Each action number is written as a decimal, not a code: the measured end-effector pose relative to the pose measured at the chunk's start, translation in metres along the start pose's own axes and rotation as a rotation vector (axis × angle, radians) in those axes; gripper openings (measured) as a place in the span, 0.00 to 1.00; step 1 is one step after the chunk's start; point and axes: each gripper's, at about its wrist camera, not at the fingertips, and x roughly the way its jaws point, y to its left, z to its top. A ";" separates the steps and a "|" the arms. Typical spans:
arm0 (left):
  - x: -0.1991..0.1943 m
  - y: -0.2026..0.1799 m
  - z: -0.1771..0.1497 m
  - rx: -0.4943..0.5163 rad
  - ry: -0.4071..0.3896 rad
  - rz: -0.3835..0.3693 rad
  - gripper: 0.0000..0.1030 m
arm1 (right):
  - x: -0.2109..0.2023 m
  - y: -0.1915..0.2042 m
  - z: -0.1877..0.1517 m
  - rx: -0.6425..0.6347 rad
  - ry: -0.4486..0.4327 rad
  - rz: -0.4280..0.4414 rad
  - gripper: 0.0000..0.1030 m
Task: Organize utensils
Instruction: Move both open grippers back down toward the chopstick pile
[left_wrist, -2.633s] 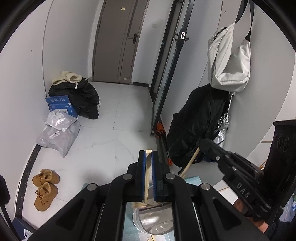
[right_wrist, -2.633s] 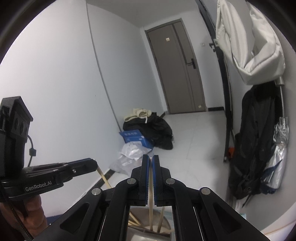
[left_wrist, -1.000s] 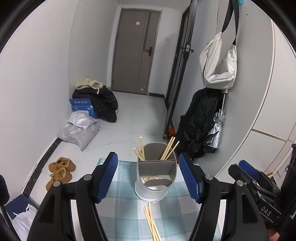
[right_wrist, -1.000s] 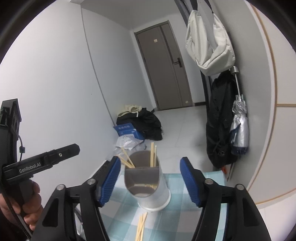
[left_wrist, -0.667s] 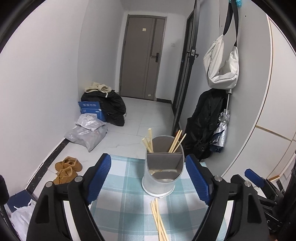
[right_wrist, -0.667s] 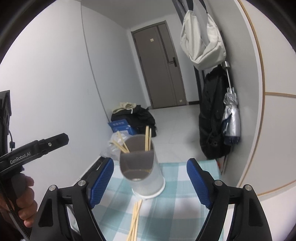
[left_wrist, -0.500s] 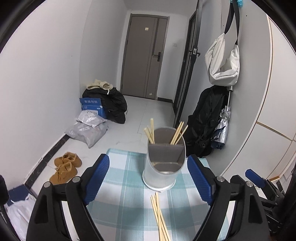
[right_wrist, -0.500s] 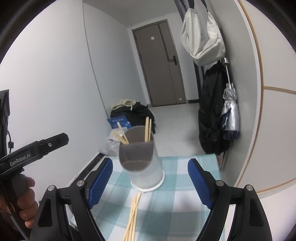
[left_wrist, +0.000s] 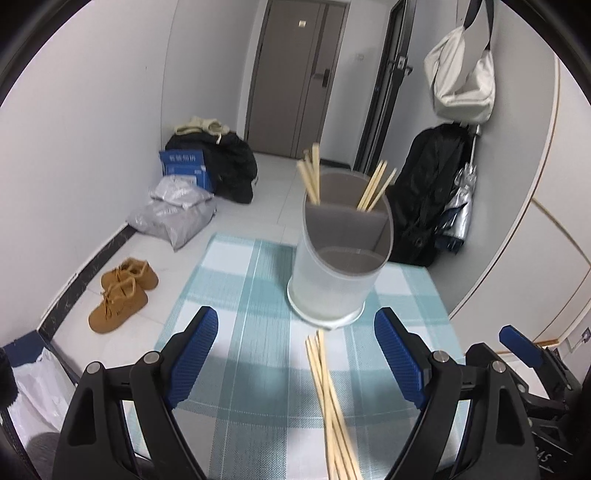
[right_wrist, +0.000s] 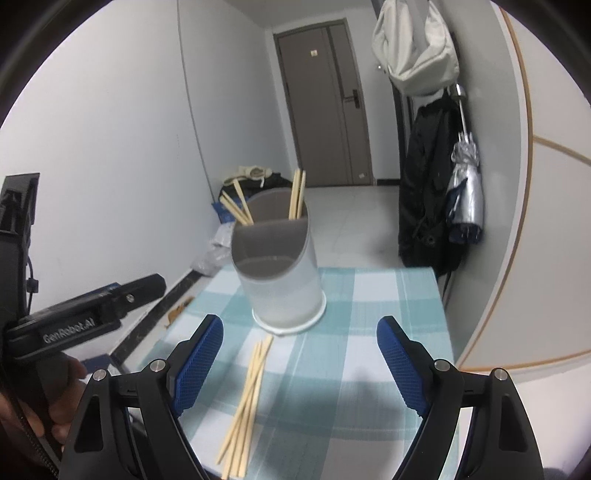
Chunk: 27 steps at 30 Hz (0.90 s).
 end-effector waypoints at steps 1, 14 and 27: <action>0.002 0.002 -0.001 -0.004 0.010 0.003 0.81 | 0.004 -0.001 -0.003 0.001 0.011 -0.001 0.83; 0.045 0.047 -0.005 -0.114 0.136 0.057 0.81 | 0.061 -0.003 -0.027 -0.018 0.235 0.008 0.83; 0.050 0.081 0.005 -0.248 0.163 0.071 0.81 | 0.150 0.017 -0.023 0.062 0.425 0.083 0.53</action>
